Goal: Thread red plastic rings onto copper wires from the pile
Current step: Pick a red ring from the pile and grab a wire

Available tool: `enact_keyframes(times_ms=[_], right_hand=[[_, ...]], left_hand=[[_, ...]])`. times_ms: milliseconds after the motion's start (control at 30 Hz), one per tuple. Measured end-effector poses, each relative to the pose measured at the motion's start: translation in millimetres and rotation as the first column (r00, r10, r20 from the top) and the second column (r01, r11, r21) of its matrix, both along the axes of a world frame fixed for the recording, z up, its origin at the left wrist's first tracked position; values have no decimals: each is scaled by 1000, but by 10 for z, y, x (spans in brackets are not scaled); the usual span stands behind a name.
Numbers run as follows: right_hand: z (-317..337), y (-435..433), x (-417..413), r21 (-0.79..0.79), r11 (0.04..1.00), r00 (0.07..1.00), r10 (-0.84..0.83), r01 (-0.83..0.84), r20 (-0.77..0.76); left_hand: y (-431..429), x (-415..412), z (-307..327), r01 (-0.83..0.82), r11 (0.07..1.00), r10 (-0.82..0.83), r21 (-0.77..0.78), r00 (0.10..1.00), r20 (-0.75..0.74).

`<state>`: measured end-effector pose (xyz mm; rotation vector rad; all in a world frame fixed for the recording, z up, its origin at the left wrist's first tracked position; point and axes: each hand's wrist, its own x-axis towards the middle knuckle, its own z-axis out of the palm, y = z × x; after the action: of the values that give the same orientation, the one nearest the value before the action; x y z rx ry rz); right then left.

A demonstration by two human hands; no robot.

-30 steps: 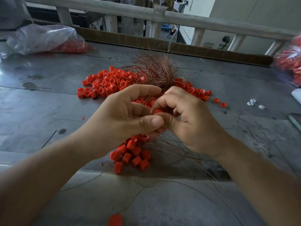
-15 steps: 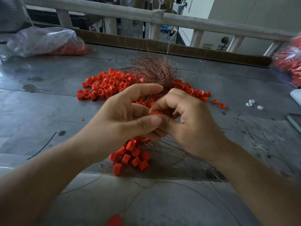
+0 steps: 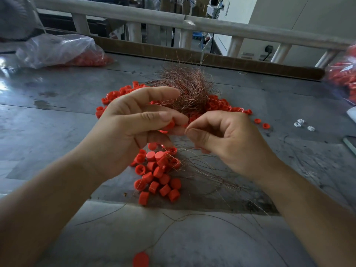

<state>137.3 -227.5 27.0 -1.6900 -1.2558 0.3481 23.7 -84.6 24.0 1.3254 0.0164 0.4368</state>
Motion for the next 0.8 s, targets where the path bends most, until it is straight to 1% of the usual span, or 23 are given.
enact_keyframes(times_ms=[200,267,333,400,433,533,600,700,800], right_hand=[[89,-61,65,-28,999,999,-32,33,40],[103,-69,65,-42,999,998,-20,22,54],[76,-61,53,-85,996,995,-30,38,96],[22,-39,30,-149,986,983,-43,70,179],[-9,-27,19,-182,980,974,-40,82,222],[-72,-1,6,-271,957,950,-17,105,310],[-95,2,15,-303,945,939,-10,121,345],[-102,-3,24,-308,943,929,-7,130,371],[-88,-15,15,-302,945,927,-5,127,375]], left_hand=[[23,-13,13,-90,996,91,15,996,-12],[29,-18,22,-126,991,128,44,991,-32],[41,-17,23,-191,975,200,113,977,-72],[67,-8,4,-293,925,325,241,940,-107],[89,3,-8,-347,895,390,281,914,-112],[214,32,-28,-504,820,548,270,828,-120],[336,38,-45,-598,748,646,288,756,-107],[511,49,-104,-648,644,734,406,674,-88],[626,74,-195,-636,532,801,559,591,-90]])
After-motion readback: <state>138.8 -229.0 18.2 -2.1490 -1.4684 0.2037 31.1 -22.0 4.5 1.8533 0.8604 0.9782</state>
